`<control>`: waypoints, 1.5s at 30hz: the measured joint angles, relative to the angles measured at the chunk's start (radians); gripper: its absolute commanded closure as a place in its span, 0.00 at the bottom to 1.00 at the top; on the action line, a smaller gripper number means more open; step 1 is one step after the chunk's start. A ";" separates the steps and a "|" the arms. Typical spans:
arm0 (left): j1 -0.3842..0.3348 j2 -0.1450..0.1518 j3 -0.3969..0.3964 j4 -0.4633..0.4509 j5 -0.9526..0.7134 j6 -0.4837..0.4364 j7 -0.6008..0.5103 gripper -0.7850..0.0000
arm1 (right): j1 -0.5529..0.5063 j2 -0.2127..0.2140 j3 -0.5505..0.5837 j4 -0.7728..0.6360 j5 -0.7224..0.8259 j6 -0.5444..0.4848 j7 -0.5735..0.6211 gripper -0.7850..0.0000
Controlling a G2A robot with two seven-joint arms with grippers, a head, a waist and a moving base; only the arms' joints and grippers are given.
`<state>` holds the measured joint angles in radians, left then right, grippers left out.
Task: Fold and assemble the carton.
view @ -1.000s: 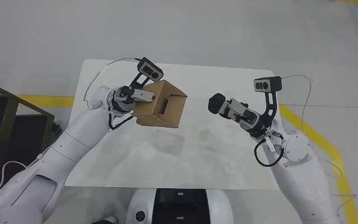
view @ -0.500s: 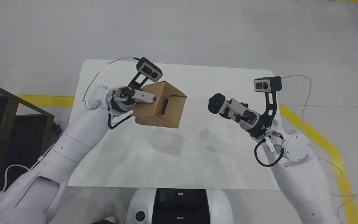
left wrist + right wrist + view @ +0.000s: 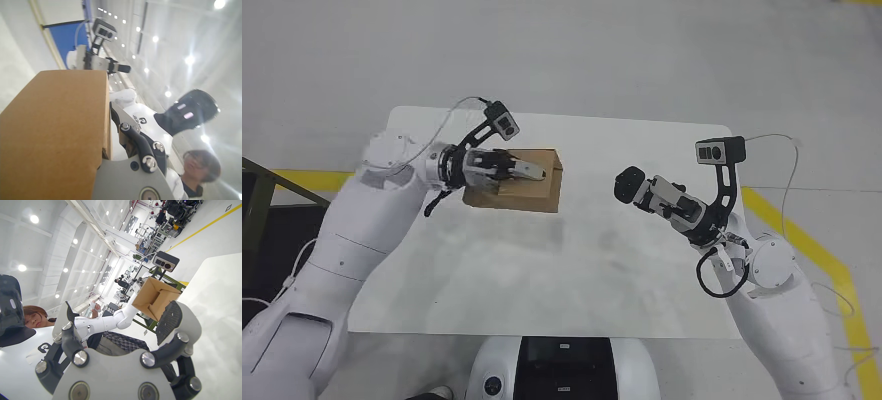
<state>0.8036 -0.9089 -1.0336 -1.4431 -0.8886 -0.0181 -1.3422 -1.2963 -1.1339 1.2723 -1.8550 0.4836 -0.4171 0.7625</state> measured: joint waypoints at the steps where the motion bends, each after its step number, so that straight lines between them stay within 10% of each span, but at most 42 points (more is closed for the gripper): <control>1: -0.004 0.006 -0.007 -0.023 0.058 0.042 0.021 1.00 | 0.000 0.000 0.000 0.000 0.000 0.000 0.000 0.00; 13: -0.114 0.037 0.057 -0.136 0.482 0.456 -0.043 1.00 | 0.000 0.000 0.000 0.000 0.000 0.000 0.000 0.00; 21: -0.275 0.056 0.278 -0.126 0.662 0.495 -0.001 1.00 | 0.000 0.000 0.000 0.000 0.000 0.000 0.000 0.00; 31: -0.563 -0.003 0.626 0.005 0.620 0.524 0.028 1.00 | 0.000 0.000 0.000 0.000 0.000 0.000 0.000 0.00; 45: -0.565 -0.004 0.607 0.015 0.469 0.480 0.036 1.00 | 0.000 0.000 0.000 0.000 0.000 0.000 0.000 0.00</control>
<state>0.2387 -0.9132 -0.4262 -1.4284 -0.4197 0.4621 -1.3063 -1.2963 -1.1339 1.2723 -1.8550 0.4836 -0.4171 0.7625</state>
